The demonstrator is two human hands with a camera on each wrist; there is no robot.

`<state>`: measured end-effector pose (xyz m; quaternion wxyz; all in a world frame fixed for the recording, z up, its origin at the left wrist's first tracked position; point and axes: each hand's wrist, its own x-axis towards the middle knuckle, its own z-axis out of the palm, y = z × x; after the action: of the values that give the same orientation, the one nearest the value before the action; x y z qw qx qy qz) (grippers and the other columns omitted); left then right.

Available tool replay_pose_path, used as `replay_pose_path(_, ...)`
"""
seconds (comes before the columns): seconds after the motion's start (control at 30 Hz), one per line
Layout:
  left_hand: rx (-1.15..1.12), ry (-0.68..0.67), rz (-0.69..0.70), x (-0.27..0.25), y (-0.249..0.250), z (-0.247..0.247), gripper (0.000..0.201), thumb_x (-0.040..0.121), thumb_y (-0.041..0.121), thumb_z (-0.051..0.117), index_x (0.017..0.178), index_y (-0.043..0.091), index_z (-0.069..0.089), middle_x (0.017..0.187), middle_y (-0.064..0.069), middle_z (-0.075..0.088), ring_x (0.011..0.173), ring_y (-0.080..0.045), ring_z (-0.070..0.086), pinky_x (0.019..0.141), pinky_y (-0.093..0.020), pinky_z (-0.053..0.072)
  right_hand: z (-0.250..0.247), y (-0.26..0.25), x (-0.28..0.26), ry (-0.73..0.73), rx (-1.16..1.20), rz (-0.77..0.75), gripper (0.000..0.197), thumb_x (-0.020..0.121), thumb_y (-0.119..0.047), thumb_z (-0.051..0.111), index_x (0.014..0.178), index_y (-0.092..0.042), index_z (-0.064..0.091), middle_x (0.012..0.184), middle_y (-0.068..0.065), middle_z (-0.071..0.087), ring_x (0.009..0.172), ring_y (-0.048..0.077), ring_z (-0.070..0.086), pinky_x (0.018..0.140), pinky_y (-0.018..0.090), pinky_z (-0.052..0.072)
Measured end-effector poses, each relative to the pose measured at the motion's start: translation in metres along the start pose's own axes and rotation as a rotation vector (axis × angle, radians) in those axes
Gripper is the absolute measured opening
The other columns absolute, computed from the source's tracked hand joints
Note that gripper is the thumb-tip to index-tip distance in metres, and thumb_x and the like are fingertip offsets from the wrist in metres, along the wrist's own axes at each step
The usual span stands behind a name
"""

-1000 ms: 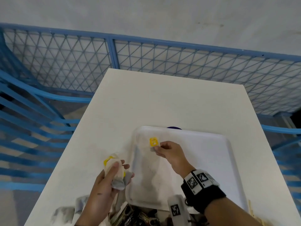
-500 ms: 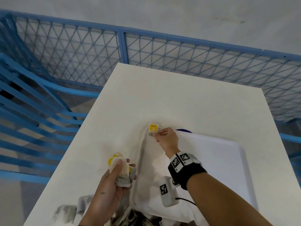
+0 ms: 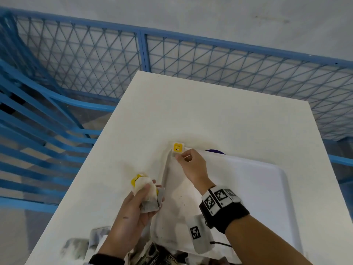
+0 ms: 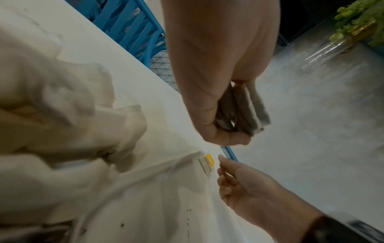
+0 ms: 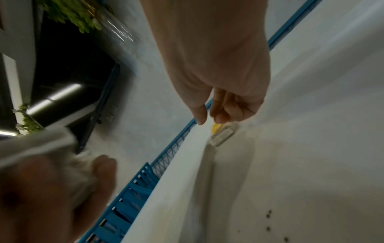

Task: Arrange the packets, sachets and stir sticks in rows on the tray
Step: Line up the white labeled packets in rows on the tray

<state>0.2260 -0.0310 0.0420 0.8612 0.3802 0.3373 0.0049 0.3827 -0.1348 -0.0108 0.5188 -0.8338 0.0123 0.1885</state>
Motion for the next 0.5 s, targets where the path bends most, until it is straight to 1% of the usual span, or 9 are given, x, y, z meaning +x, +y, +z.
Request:
replay_pose_path(0.07,0.013,-0.009,0.033,0.000,0.002,0.004,0.023,0.096,0.017,0.043,0.106,0.004,0.059,0.080,-0.007,0.072,0.066,-0.014,0.069,0.052,-0.021,0.053,-0.004,-0.005,-0.016,-0.143,-0.036,-0.014,0.022,0.089,-0.035,0.058,0.072,-0.023,0.051,0.071,-0.007,0.057,0.064,0.010,0.051,0.063,0.018,0.041)
replay_pose_path(0.13,0.027,-0.007,0.062,0.000,0.002,0.008,0.022,0.095,0.016,0.045,0.104,0.003,0.060,0.080,-0.008,0.073,0.068,-0.013,0.070,0.054,-0.020,0.053,-0.011,-0.012,-0.033,-0.277,-0.016,-0.020,0.025,0.093,-0.035,0.051,0.077,-0.017,0.056,0.070,-0.005,0.058,0.060,0.009,0.051,0.057,0.012,0.040)
replay_pose_path(0.17,0.032,-0.001,0.078,0.000,0.002,0.010,0.022,0.095,0.015,0.047,0.104,0.002,0.061,0.082,-0.008,0.073,0.071,-0.014,0.071,0.056,-0.020,0.054,-0.014,-0.014,-0.041,-0.330,0.031,-0.011,0.027,0.095,-0.034,0.048,0.079,-0.015,0.057,0.069,-0.005,0.058,0.057,0.008,0.051,0.053,0.011,0.038)
replay_pose_path(0.2,0.034,0.005,0.092,0.000,0.002,0.012,0.022,0.094,0.015,0.048,0.105,0.001,0.060,0.084,-0.009,0.073,0.074,-0.015,0.071,0.057,-0.021,0.055,-0.017,-0.018,-0.050,-0.378,0.094,0.008,0.028,0.095,-0.034,0.047,0.079,-0.014,0.058,0.067,-0.005,0.058,0.056,0.007,0.050,0.051,0.012,0.037)
replay_pose_path(0.27,0.053,0.024,0.124,0.000,0.002,0.014,0.024,0.089,0.017,0.054,0.103,-0.001,0.060,0.084,-0.011,0.072,0.077,-0.019,0.071,0.062,-0.023,0.057,-0.022,-0.024,-0.068,-0.472,0.228,0.049,0.026,0.094,-0.033,0.050,0.078,-0.013,0.057,0.066,-0.004,0.057,0.055,0.008,0.050,0.052,0.016,0.038)
replay_pose_path(0.33,0.112,0.049,0.149,0.000,0.001,0.016,0.028,0.083,0.022,0.059,0.098,-0.002,0.059,0.079,-0.012,0.070,0.075,-0.022,0.070,0.062,-0.025,0.057,-0.024,-0.026,-0.081,-0.551,0.277,0.038,0.019,0.089,-0.031,0.060,0.082,-0.013,0.055,0.068,-0.003,0.057,0.057,0.010,0.052,0.053,0.019,0.041)
replay_pose_path(0.4,0.141,0.050,0.159,0.000,-0.001,0.018,0.028,0.085,0.021,0.059,0.097,-0.004,0.058,0.078,-0.015,0.070,0.073,-0.025,0.070,0.060,-0.025,0.057,-0.024,-0.024,-0.090,-0.580,0.226,-0.008,0.020,0.083,-0.026,0.069,0.089,-0.015,0.054,0.069,-0.003,0.058,0.059,0.009,0.054,0.055,0.019,0.045)
replay_pose_path(0.47,0.149,0.030,0.150,0.000,-0.002,0.019,0.034,0.084,0.024,0.059,0.103,-0.004,0.056,0.086,-0.020,0.070,0.084,-0.031,0.070,0.068,-0.029,0.059,-0.023,-0.021,-0.093,-0.544,0.208,-0.020,0.020,0.082,-0.023,0.070,0.092,-0.016,0.054,0.070,-0.003,0.056,0.059,0.007,0.054,0.056,0.019,0.046)
replay_pose_path(0.5,0.154,0.012,0.143,-0.001,-0.003,0.019,0.037,0.083,0.026,0.060,0.104,-0.003,0.056,0.091,-0.020,0.070,0.089,-0.032,0.069,0.073,-0.029,0.058,-0.022,-0.020,-0.093,-0.514,0.227,-0.012,0.018,0.083,-0.022,0.069,0.091,-0.016,0.055,0.071,-0.002,0.056,0.059,0.008,0.054,0.058,0.019,0.047)
